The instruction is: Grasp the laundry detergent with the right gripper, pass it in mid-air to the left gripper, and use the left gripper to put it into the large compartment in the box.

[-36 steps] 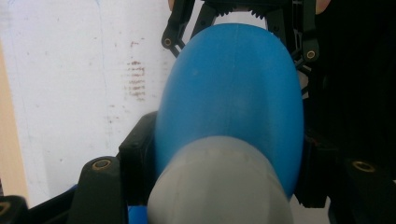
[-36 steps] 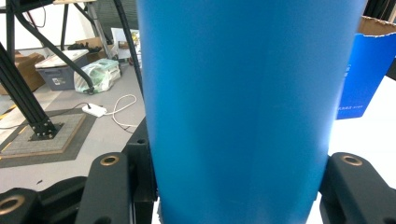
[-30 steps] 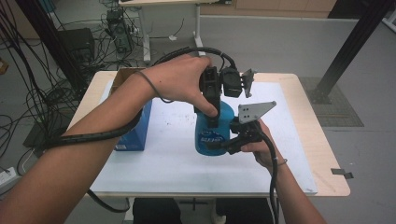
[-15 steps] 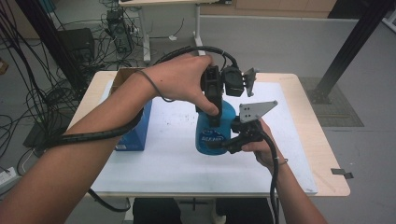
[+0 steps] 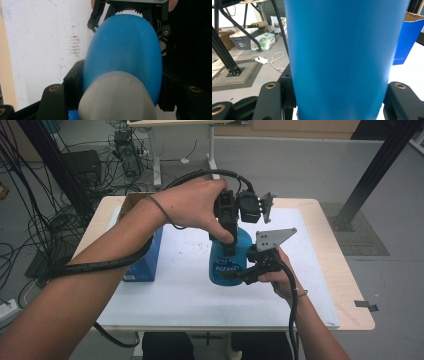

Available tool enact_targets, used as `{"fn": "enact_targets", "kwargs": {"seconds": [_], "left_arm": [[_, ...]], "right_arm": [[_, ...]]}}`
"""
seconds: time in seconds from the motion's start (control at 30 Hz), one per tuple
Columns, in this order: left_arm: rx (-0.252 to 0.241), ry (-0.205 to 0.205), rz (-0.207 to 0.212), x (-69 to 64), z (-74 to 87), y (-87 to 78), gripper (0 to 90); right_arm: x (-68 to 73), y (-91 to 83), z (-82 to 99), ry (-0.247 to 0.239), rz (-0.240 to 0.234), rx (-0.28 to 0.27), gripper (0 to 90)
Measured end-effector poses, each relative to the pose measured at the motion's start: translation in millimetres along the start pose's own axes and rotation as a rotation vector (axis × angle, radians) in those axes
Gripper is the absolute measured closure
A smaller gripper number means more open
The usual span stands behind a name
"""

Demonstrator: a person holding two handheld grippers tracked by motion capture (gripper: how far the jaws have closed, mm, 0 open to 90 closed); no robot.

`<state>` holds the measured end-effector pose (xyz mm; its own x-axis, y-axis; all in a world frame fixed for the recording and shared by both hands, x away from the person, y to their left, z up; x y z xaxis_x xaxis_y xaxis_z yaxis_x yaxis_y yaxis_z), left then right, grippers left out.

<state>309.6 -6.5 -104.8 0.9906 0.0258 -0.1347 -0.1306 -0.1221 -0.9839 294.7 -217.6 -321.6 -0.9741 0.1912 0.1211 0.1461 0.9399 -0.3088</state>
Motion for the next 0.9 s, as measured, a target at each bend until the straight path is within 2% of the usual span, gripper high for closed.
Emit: {"fn": "enact_targets", "kwargs": {"seconds": [0.9], "left_arm": [[-0.001, 0.001, -0.002, 0.1, -1.0, -1.0, 37.5]], "right_arm": [[0.4, -0.3, 0.1, 0.002, 0.005, -0.006, 41.7]]}}
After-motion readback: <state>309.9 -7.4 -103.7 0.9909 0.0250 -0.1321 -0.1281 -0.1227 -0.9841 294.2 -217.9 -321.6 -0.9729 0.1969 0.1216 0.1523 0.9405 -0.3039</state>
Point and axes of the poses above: each handheld gripper's, and its own axes: y roughly forward along the jaws, z roughly out of its underside, x roughly to its left, the point moved 7 cm from there along y, roughly forward along the jaws, and after that the axes turned 8 degrees about z, right-handed, at the moved point
